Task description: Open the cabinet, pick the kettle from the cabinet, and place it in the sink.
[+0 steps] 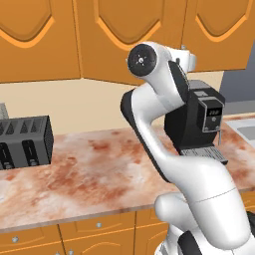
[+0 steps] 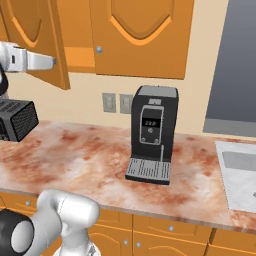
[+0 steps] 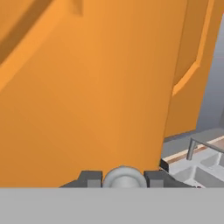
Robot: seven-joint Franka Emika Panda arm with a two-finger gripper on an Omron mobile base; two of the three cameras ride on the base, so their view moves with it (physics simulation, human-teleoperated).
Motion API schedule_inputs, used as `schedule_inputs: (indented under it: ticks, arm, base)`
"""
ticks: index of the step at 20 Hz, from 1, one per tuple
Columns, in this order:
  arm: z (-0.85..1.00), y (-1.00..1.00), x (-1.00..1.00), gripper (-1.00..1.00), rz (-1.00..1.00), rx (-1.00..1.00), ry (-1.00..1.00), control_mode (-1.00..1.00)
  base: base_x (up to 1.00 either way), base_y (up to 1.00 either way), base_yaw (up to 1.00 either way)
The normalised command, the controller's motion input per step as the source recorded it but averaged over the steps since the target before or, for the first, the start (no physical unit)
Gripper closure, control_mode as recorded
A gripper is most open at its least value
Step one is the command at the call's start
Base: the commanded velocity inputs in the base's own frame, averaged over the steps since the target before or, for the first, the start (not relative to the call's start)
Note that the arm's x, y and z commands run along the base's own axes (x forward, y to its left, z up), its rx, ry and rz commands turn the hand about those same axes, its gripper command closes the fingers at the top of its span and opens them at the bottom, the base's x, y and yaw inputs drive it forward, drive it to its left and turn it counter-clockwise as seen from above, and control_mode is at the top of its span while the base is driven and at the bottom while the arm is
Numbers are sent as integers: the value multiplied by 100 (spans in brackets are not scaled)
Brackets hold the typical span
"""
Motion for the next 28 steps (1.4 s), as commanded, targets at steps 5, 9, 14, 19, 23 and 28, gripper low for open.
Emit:
schedule_inputs:
  ticks: [5,9,14,19,23,28]
  arm:
    - [10,49,-27,100,-10,-3,-1,-100]
    - [8,53,-26,100,-11,-6,-1,-100]
    - [7,55,-24,100,-12,-7,-1,-100]
    - [6,54,-25,100,-11,-5,-2,-100]
    - [6,48,-25,100,-9,-1,-5,-100]
    - [1,43,-20,100,-6,0,-3,-100]
  base:
    - [0,0,0]
    - [0,0,0]
    - [0,0,0]
    - [0,0,0]
    - [0,0,0]
    - [0,0,0]
